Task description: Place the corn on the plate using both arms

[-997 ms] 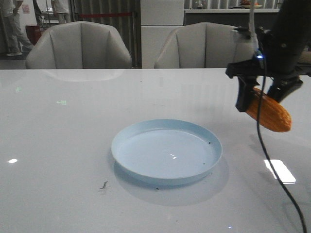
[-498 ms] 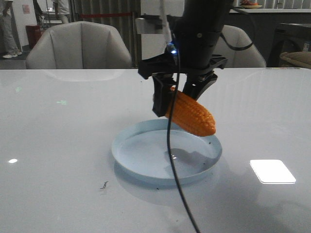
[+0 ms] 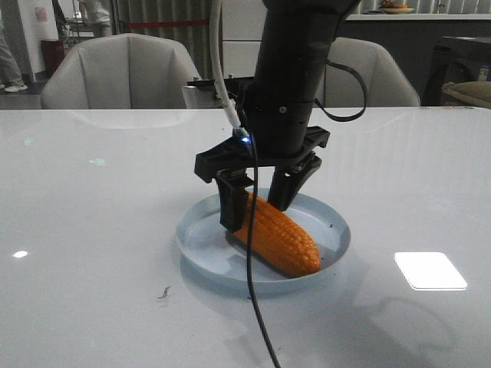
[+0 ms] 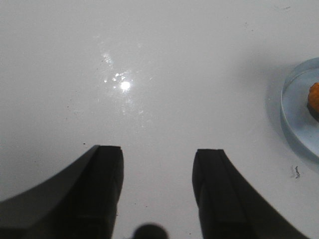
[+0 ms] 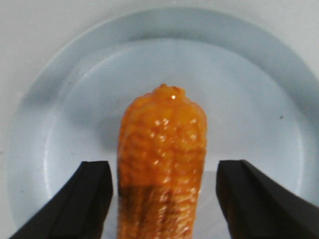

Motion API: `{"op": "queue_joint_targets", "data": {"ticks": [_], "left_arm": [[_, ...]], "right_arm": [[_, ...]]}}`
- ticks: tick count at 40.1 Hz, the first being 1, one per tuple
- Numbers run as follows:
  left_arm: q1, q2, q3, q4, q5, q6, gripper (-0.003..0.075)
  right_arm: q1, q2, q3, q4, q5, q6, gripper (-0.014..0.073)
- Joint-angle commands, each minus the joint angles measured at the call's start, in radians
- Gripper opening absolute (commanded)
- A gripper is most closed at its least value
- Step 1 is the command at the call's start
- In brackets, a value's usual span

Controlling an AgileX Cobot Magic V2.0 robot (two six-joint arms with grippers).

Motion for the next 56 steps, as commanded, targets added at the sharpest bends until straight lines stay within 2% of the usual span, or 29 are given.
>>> {"op": "queue_joint_targets", "data": {"ticks": [1, 5, 15, 20, 28, 33, 45, 50, 56], "left_arm": [[0.001, -0.017, -0.027, -0.013, -0.065, -0.011, 0.0383], [0.001, -0.017, -0.027, -0.013, -0.065, -0.011, 0.0383], [0.001, -0.017, -0.027, -0.013, -0.065, -0.011, 0.0383], [0.001, -0.017, -0.027, -0.013, -0.065, -0.011, 0.0383], [0.001, -0.017, -0.027, -0.013, -0.065, -0.011, 0.0383], [0.001, -0.017, -0.027, -0.013, -0.065, -0.011, 0.0383], [0.001, -0.017, -0.027, -0.013, -0.065, -0.011, 0.0383], [0.001, -0.017, -0.027, -0.013, -0.065, -0.011, 0.0383], [0.001, -0.017, -0.027, -0.013, -0.065, -0.011, 0.0383]], "right_arm": [[-0.001, -0.061, -0.033, -0.046, -0.049, -0.012, 0.0619], [-0.001, -0.063, -0.037, -0.047, -0.05, -0.011, 0.0614], [-0.011, -0.125, -0.118, -0.042, 0.069, 0.014, 0.0614], [-0.047, -0.253, -0.154, -0.04, 0.074, 0.068, 0.0614], [-0.174, -0.533, -0.13, -0.033, 0.114, 0.109, 0.0614], [-0.273, -0.742, -0.004, -0.019, 0.096, 0.109, 0.0614], [-0.546, -1.342, 0.544, 0.006, -0.081, 0.124, 0.0614], [-0.594, -1.54, 0.674, 0.012, -0.008, 0.124, 0.0614], [-0.594, -1.648, 0.733, 0.02, 0.093, 0.141, 0.0614]]}}
